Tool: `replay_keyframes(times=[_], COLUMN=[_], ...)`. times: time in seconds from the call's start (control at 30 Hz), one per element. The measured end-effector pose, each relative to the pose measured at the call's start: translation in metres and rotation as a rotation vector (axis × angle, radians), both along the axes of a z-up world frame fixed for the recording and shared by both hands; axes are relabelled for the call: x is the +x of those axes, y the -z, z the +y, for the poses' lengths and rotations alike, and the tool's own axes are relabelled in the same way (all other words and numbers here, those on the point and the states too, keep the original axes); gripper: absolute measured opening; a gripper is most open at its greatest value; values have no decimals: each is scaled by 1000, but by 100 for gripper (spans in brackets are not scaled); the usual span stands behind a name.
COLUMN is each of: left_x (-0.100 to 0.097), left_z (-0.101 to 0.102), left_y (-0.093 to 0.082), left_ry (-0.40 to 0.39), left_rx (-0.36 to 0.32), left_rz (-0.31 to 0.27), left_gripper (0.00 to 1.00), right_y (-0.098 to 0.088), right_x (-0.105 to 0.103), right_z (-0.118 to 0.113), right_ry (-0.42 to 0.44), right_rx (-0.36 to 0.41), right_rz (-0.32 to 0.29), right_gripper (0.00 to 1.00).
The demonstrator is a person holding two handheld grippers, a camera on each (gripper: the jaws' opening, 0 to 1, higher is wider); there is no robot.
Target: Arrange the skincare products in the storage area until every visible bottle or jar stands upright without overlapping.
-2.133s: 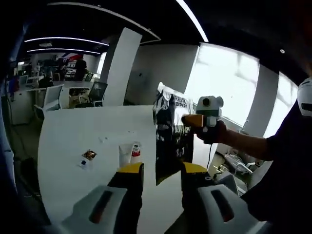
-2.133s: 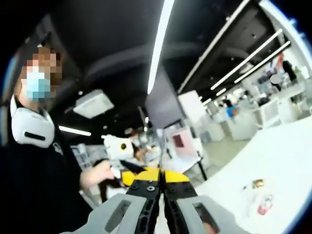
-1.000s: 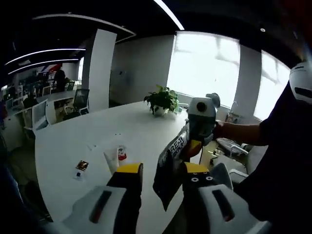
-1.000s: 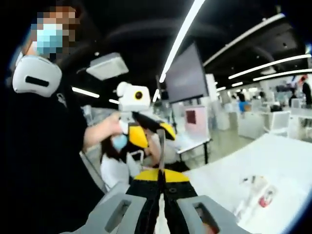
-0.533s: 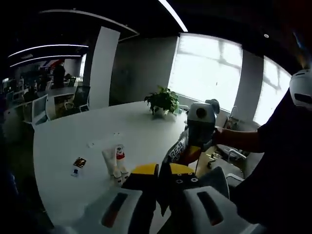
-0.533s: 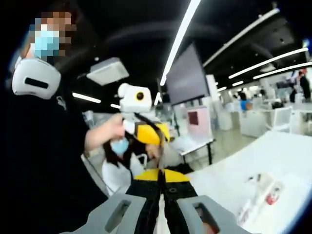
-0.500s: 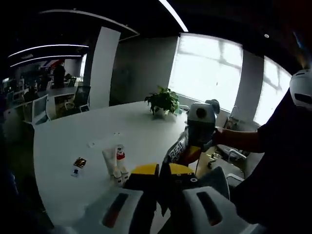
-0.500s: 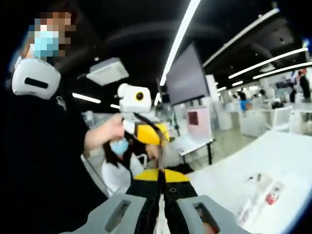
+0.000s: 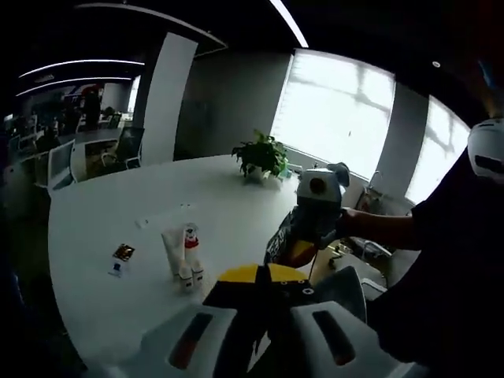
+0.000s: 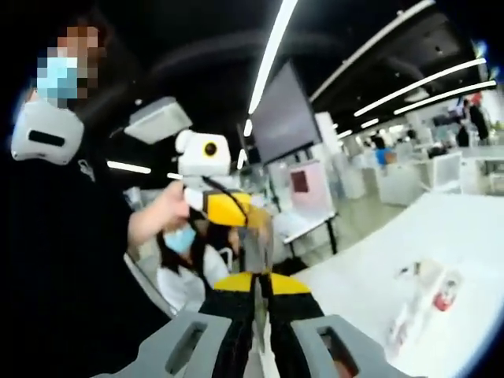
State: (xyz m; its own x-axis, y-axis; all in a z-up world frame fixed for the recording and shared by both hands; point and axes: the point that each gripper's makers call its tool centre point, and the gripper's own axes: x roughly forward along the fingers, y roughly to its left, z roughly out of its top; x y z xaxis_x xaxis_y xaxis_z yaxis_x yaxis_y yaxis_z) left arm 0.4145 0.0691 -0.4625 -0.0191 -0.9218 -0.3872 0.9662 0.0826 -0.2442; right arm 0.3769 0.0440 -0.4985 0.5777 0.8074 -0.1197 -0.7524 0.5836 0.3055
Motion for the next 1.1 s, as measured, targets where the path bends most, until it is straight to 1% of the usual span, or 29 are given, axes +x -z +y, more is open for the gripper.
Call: replay_keyframes(times=[0.1,0.17,0.2,0.27,0.37,0.47,0.57,0.67,0.73,0.93,1.1], left_x=[1,2,3,4,7,12,20,26,30,38,46], left_z=[0,-1,-1,-1,-2,-3,-3,-3,-3,-5,-4], left_y=[6,10,12,15,20,29,40,48,53,68,87], left_ry=[5,11,15,18,21,21,16,14,13,15,4], left_rx=[17,26,33,41,59,85,117,132,137,157,201], left_rz=[3,3,6,9,0,-9,-18,-13,-3,27,47], left_gripper=[5,5,5,5,5,5,5,5,5,5,5], right_y=[12,18,22,27,36,45,61,70,75,89,101], right_x=[0,2,4,8,11,12,14,14,13,10,6], right_z=[2,0,-2,-7,-11,-16,-25,-31,-35,-46,-54], right_ry=[3,9,23,61,80,112,142,168,182,215,240], right_rx=[-31,-33,-30,-40,-33,-50,-93,-114,-119,-140,-143], right_rz=[10,25,31,21,40,57,90,113,121,159,190], right_gripper=[0,1,1,4,6,16,26,39,45,52,56])
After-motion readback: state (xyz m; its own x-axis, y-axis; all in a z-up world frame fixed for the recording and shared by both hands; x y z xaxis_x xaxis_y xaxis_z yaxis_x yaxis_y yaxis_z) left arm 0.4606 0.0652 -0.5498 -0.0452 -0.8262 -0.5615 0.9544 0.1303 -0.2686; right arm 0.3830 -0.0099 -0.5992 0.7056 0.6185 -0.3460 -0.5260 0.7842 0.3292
